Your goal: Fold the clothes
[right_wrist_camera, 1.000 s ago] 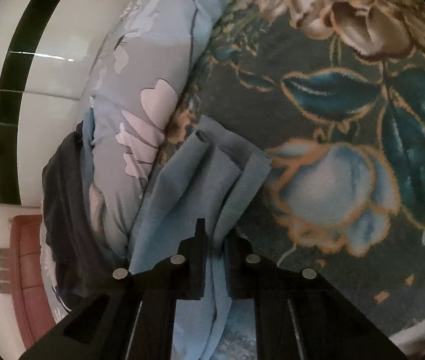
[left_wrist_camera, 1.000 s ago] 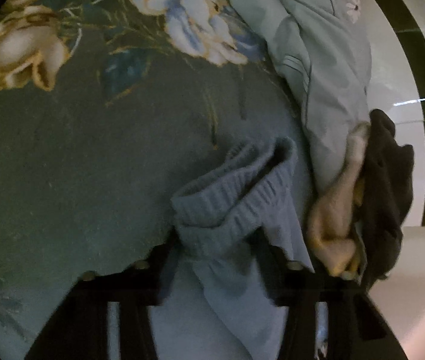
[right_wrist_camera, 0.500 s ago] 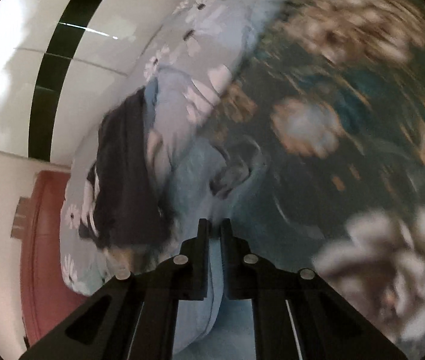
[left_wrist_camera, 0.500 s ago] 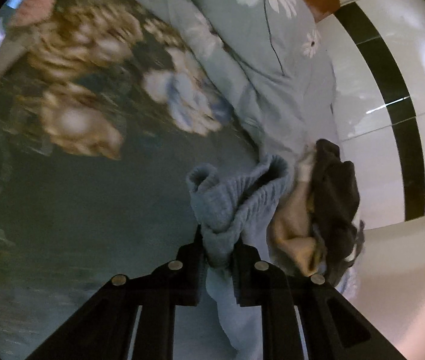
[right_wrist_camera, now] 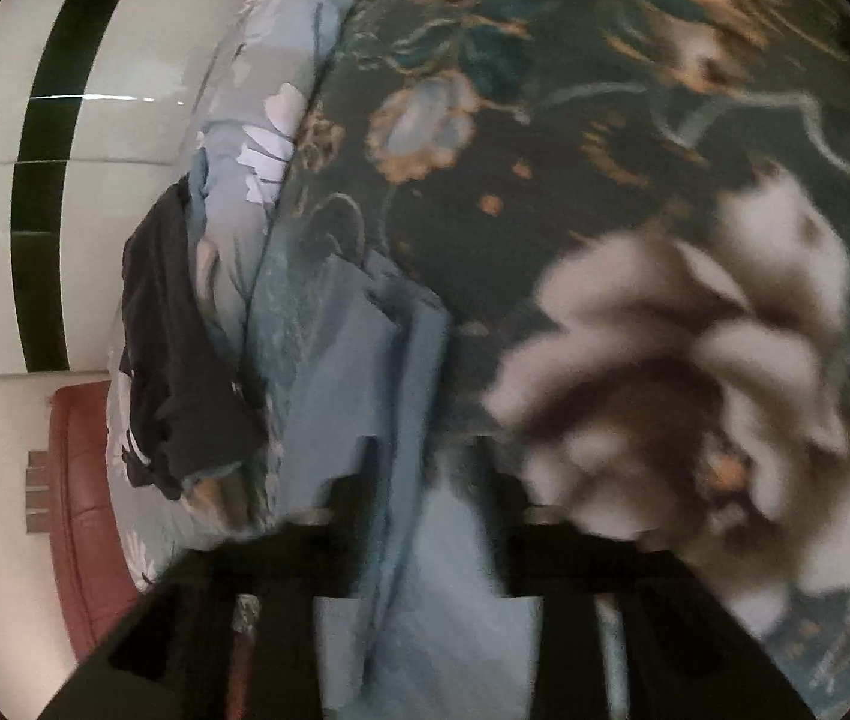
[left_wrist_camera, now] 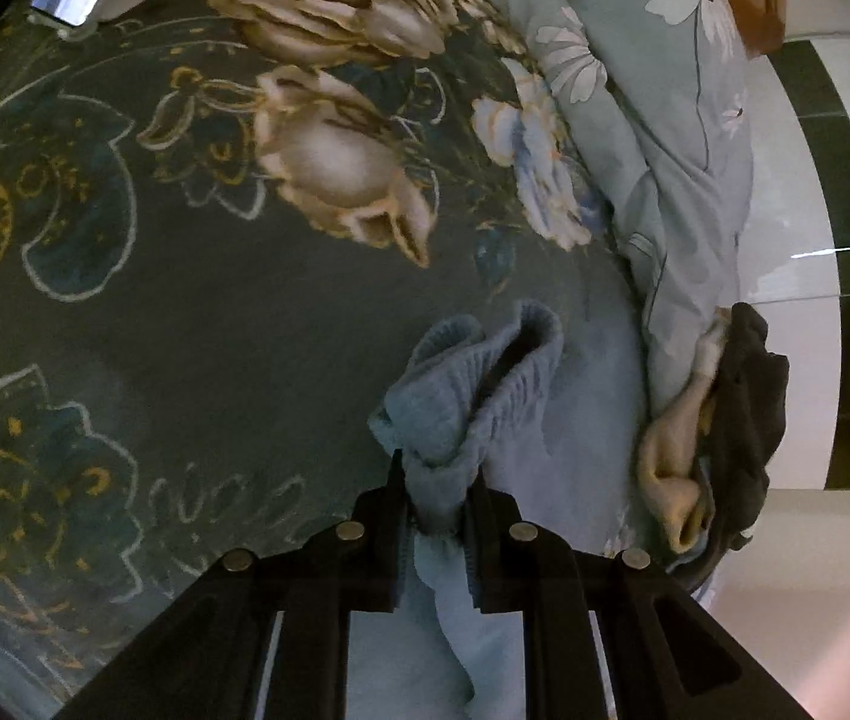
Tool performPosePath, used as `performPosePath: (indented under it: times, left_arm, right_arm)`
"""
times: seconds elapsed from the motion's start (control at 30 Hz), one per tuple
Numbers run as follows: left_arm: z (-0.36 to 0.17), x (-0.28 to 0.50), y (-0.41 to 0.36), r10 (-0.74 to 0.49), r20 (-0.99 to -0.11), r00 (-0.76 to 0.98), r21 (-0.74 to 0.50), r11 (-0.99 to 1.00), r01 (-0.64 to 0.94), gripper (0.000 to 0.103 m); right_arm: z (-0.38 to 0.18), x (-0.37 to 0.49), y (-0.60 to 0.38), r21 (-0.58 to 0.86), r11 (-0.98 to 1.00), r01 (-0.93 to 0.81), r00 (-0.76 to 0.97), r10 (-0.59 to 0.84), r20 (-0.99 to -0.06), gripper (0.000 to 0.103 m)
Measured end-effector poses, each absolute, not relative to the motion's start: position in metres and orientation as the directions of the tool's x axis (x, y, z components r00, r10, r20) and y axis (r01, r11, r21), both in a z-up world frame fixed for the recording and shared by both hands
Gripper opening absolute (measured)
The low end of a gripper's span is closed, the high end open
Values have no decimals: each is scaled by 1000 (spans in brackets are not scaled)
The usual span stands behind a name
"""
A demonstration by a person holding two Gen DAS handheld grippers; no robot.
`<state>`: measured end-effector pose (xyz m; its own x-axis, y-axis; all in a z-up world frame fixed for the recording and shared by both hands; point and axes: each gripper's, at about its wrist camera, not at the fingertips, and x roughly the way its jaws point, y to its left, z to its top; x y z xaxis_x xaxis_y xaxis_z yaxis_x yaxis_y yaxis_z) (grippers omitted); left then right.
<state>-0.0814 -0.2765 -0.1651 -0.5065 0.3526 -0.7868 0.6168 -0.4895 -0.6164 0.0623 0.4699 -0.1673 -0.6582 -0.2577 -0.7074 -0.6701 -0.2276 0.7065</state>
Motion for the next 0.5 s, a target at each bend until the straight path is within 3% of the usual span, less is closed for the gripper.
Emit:
performPosePath:
  times: [0.23,0.5]
  left_arm:
    - [-167,-75,-281,374,-795,-477,-606,-507,613,20]
    - [-169,-81,-280,374,-802,-467,-598,-506,622,24]
  right_arm:
    - [-144,40,473,690,-287,-665,-686,-130,-715,47]
    - [-168,7,470,692,-342,-636,-657,-231,-718,47]
